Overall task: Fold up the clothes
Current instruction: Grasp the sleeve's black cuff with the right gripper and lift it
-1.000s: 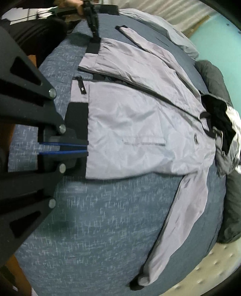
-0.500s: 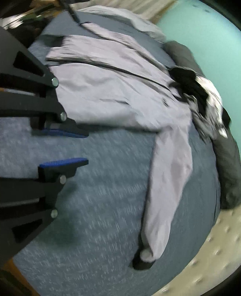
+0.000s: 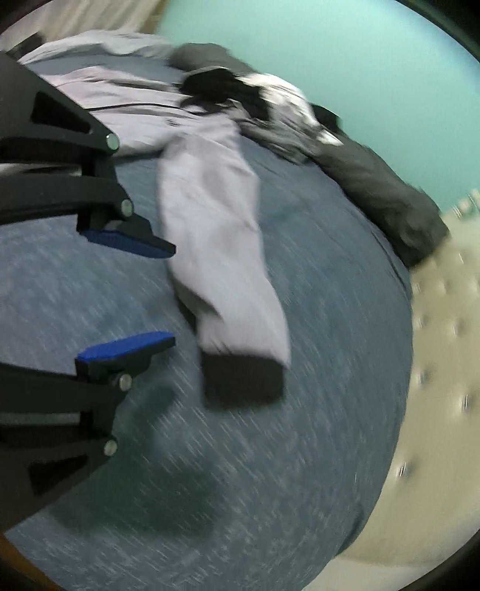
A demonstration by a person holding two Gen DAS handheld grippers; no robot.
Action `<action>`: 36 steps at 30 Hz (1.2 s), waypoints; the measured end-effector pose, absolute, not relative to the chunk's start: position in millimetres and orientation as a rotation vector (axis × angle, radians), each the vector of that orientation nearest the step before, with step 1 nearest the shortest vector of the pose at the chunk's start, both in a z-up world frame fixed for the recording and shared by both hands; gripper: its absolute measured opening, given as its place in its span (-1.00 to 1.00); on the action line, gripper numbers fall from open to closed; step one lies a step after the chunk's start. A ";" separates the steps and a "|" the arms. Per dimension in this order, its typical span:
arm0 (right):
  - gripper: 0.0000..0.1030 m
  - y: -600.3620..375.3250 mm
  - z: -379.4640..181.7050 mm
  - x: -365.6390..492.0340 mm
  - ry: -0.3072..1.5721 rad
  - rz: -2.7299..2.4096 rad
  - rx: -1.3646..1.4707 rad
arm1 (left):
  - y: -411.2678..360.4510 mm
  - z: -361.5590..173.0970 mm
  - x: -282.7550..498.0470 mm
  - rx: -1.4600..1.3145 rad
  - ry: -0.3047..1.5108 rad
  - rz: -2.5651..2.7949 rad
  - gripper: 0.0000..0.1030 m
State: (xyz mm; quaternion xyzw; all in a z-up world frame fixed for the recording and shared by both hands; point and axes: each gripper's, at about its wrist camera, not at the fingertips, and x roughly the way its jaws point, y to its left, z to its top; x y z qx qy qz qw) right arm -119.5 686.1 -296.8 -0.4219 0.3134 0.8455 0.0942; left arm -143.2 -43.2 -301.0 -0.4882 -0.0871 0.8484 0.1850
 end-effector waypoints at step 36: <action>-0.90 758.9 -291.2 -169.6 0.784 2.552 -1.010 | 18.1 -333.5 -169.2 -1.381 -0.236 2.338 0.33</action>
